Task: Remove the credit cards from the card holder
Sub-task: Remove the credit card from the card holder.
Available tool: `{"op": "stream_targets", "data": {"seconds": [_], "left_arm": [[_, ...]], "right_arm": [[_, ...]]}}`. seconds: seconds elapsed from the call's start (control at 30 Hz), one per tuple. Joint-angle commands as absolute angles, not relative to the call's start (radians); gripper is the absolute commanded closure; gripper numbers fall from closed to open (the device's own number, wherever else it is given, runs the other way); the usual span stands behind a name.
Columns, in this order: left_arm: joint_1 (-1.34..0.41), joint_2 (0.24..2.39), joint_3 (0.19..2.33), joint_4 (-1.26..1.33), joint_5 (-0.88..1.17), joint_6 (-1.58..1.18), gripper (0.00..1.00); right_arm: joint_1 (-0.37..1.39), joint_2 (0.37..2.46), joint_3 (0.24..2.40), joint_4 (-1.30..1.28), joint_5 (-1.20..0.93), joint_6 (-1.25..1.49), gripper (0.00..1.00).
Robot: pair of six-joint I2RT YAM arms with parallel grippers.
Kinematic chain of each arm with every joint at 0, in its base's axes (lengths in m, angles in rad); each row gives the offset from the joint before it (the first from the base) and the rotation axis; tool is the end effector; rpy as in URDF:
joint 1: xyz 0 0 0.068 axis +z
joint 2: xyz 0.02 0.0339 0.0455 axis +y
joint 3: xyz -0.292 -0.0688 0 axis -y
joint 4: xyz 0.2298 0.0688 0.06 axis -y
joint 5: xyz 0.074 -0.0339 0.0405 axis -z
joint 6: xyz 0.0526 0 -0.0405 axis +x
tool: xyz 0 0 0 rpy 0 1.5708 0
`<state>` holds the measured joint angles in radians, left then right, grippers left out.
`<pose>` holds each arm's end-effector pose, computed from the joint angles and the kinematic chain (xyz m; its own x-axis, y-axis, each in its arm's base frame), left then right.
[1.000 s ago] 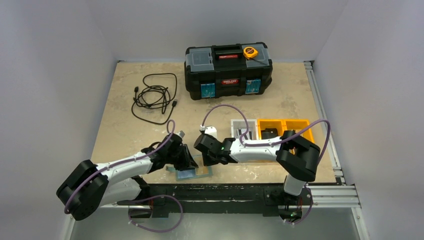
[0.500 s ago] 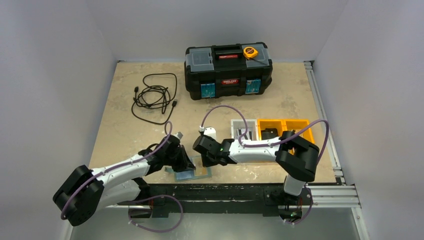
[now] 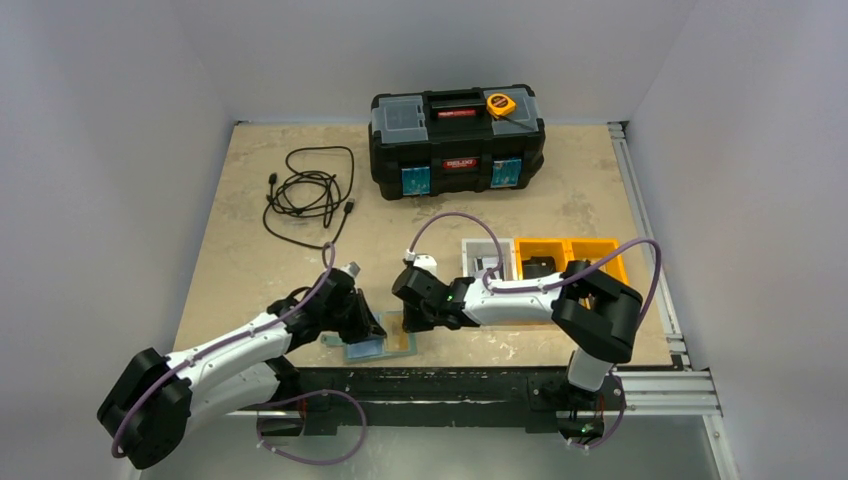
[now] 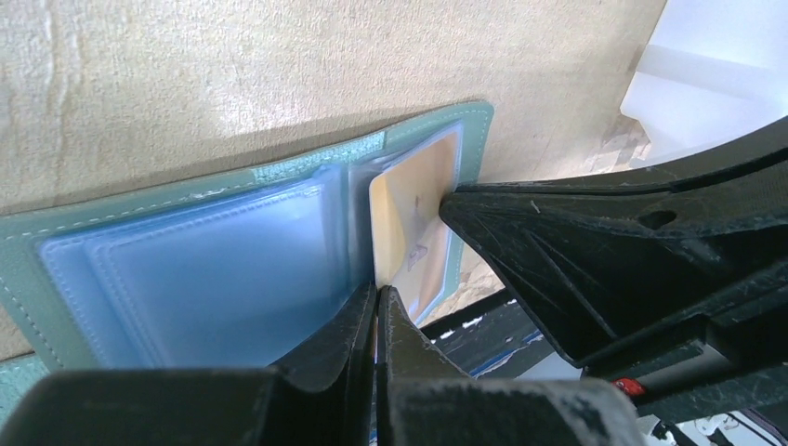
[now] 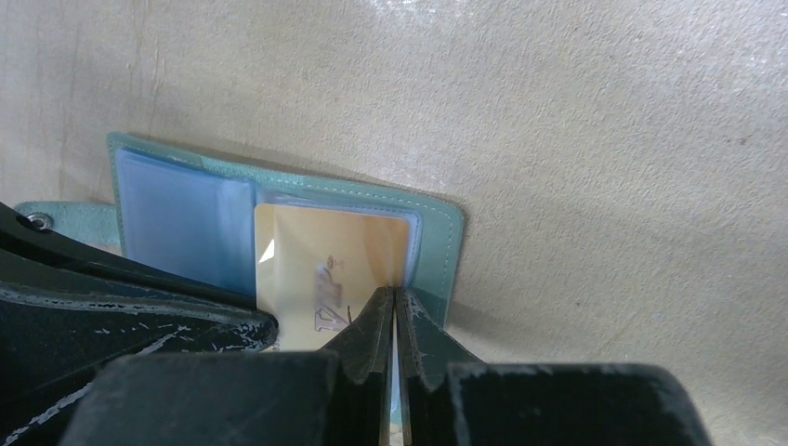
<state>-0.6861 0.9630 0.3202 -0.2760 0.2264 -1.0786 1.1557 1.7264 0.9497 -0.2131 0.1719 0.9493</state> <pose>0.1079 -0.1036 0.1639 -0.9276 -0.3505 -0.1295 -0.2005 0.7593 -0.6191 0.1455 0.3077 0.1785 -0.8985 -0.0525 -0.4358 -0.2288 0.9033 0.3630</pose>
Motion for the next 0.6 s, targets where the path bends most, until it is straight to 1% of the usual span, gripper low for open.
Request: {"op": "stream_targets", "data": {"seconds": [0.0, 0.37, 0.57], "left_arm": [[-0.672, 0.945, 0.372, -0.348, 0.209, -1.039, 1.00], [-0.654, 0.905, 0.389, -0.431, 0.186, -1.006, 1.00], [-0.642, 0.858, 0.420, -0.528, 0.148, -0.981, 1.00]], "right_arm": [[1.132, 1.745, 0.879, -0.271, 0.179, 0.960, 1.00], [1.112, 1.737, 0.862, -0.267, 0.178, 0.957, 1.00], [1.112, 1.730, 0.866, -0.265, 0.174, 0.954, 1.00]]}}
